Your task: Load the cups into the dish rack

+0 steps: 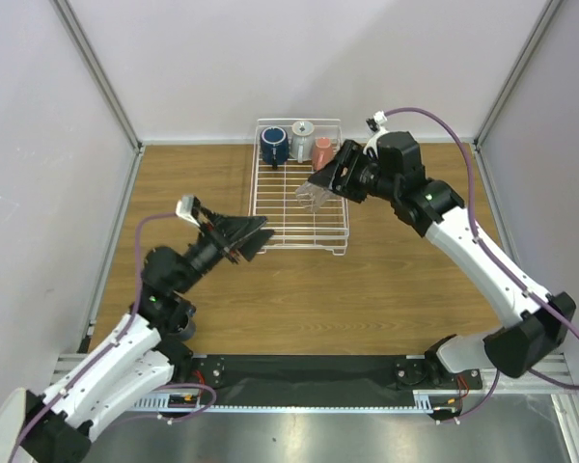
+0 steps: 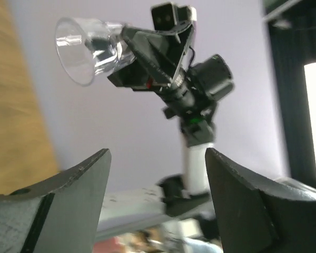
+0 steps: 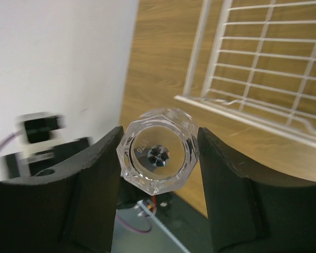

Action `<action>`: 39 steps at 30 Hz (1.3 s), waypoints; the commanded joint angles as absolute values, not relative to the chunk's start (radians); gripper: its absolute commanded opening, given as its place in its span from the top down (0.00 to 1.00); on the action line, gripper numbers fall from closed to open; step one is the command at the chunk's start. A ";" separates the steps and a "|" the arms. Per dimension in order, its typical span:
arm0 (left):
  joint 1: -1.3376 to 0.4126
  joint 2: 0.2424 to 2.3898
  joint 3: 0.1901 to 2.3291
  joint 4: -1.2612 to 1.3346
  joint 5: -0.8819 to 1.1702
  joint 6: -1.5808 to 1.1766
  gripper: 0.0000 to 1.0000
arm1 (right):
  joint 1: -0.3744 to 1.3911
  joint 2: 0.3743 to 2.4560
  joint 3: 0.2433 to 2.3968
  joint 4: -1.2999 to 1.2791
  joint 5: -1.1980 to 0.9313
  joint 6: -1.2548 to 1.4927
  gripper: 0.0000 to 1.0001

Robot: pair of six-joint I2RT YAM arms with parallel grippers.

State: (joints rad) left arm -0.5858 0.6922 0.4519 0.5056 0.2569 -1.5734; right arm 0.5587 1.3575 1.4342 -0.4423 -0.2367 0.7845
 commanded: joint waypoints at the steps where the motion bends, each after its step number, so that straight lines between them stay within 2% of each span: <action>1: -0.487 0.698 0.680 0.008 0.412 -1.209 0.21 | 0.561 1.425 1.519 -0.457 -0.068 0.678 1.00; 3: -0.434 0.754 0.771 -0.212 0.440 -1.039 0.21 | 0.560 1.456 1.537 -0.466 -0.017 0.635 1.00; 6: -0.416 0.840 0.975 -0.404 0.436 -0.818 0.20 | 0.563 1.496 1.551 -0.439 0.113 0.577 1.00; 9: -0.405 0.897 1.084 -0.576 0.410 -0.646 0.18 | 0.578 1.541 1.537 -0.404 0.342 0.511 1.00; 12: -0.399 0.956 1.202 -0.639 0.393 -0.520 0.16 | 0.586 1.598 1.551 -0.376 0.445 0.431 1.00; 18: -0.370 0.969 1.241 -0.663 0.341 -0.353 0.12 | 0.649 1.719 1.558 -0.299 0.546 0.247 1.00; 27: -0.386 0.882 1.241 -0.735 0.155 -0.146 0.02 | 0.667 1.854 1.620 -0.184 0.517 0.183 1.00; 32: -0.419 0.881 1.272 -0.764 0.112 -0.069 0.00 | 0.667 1.954 1.652 -0.104 0.543 0.152 1.00; 39: -0.423 0.876 1.287 -0.790 0.028 -0.008 0.00 | 0.629 2.034 1.732 -0.140 0.470 0.224 1.00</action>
State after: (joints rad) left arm -0.4171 0.8825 1.2442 -0.7742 0.0959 -0.0761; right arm 0.6498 2.0247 1.6543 -0.1894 0.4786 0.1886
